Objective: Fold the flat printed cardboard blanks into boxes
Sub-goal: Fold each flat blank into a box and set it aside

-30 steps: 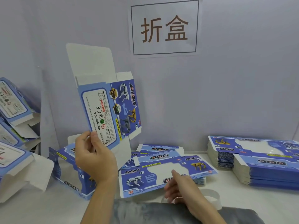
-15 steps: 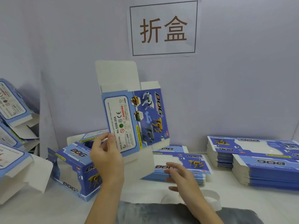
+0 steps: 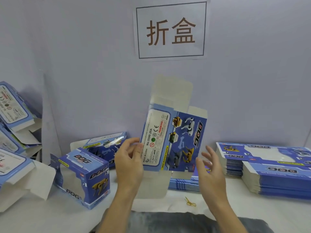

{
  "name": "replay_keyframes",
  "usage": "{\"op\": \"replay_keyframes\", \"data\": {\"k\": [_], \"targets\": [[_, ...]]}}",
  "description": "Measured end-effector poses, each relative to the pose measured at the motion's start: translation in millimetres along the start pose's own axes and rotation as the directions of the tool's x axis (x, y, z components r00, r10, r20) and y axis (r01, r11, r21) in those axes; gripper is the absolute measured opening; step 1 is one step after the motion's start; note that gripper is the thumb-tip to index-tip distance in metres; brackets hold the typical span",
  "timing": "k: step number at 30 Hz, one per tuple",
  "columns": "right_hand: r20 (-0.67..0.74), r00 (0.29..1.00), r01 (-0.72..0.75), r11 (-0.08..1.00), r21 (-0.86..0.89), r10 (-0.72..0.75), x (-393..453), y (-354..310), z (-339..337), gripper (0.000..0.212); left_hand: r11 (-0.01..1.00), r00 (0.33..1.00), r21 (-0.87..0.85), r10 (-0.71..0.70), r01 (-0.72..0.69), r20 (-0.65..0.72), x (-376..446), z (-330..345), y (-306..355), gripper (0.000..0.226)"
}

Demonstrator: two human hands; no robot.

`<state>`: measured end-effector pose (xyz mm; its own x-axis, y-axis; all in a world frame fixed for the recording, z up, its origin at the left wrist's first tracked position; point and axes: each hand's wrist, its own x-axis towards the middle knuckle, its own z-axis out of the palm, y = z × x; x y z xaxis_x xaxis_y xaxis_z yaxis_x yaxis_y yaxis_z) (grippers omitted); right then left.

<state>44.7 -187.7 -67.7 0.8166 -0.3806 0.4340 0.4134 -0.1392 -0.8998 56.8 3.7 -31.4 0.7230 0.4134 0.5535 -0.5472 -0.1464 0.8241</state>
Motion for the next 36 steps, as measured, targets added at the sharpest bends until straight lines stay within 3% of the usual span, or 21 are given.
{"op": "replay_keyframes", "data": {"k": [2,5,8,11,14,20,26,31,36], "targets": [[0.015,1.0,0.019,1.0,-0.021,-0.018,0,-2,3,0.061,0.999,0.998,0.001,0.04,-0.04,0.057,-3,2,7,0.021],[-0.01,0.998,-0.067,0.993,0.092,0.068,3,-1,0,0.076,0.999,0.988,0.016,0.048,-0.051,0.144,-6,7,11,0.025],[-0.03,0.993,-0.101,0.96,0.26,0.113,11,4,-16,0.054,0.999,0.983,0.013,0.044,-0.047,0.179,-7,6,13,0.025],[0.055,0.991,-0.136,0.91,0.391,0.124,17,5,-25,0.026,0.999,0.972,0.018,0.021,-0.026,0.235,-7,3,14,0.02],[0.153,0.986,-0.124,0.902,0.413,0.066,17,-1,-25,0.035,0.999,0.955,0.001,0.032,-0.034,0.295,-5,3,22,0.018],[0.241,0.97,-0.098,0.902,0.42,-0.007,10,-13,-15,0.045,0.992,0.923,-0.007,0.117,-0.123,0.366,-7,6,47,0.059],[0.255,0.964,-0.03,0.924,0.381,-0.074,5,-23,-4,0.05,0.99,0.925,0.086,0.068,-0.107,0.373,-2,-1,47,0.093],[0.401,0.91,-0.066,0.921,0.383,-0.101,0,-34,1,0.048,0.992,0.876,-0.024,0.124,-0.128,0.465,-12,1,58,0.069],[0.471,0.869,-0.023,0.939,0.343,-0.151,-3,-47,6,0.054,0.989,0.856,-0.055,0.147,-0.138,0.496,-8,-2,56,0.065]]}}
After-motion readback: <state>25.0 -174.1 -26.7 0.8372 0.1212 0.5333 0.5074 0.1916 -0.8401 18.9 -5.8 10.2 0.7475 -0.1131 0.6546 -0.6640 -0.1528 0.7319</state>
